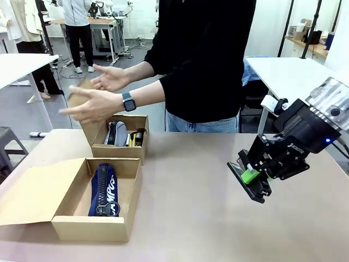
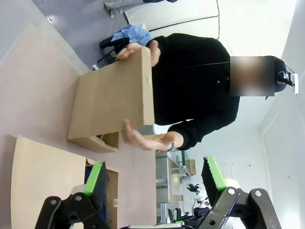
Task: Place items inside the box.
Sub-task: Pick up a Pencil pouch or Stapler and place it inside the Mailer Box closest to the robot.
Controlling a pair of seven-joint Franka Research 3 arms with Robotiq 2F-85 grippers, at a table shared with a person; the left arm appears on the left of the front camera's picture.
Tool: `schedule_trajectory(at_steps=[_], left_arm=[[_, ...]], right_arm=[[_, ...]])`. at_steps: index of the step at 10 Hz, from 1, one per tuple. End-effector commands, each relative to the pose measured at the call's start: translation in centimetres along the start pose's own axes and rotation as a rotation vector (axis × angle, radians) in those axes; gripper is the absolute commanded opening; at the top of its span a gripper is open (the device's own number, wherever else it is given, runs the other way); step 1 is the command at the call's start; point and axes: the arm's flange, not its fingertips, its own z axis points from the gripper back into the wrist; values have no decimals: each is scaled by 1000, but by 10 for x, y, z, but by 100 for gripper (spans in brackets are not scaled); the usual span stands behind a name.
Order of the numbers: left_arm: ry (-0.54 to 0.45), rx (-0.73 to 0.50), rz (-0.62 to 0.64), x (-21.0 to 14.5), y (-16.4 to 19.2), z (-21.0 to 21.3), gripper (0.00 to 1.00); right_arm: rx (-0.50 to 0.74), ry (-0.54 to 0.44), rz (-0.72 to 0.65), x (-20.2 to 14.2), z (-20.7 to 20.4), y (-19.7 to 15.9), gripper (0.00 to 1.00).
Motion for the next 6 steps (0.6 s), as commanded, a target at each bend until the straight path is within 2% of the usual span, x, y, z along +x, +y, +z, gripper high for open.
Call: schedule_trajectory(at_steps=[1,6], left_arm=[[-11,-30,-18,-3,2,-2,100],[-11,-30,-18,-3,2,-2,100]], right_arm=[[11,15,1,-3,3,-2,32],[11,15,1,-3,3,-2,32]])
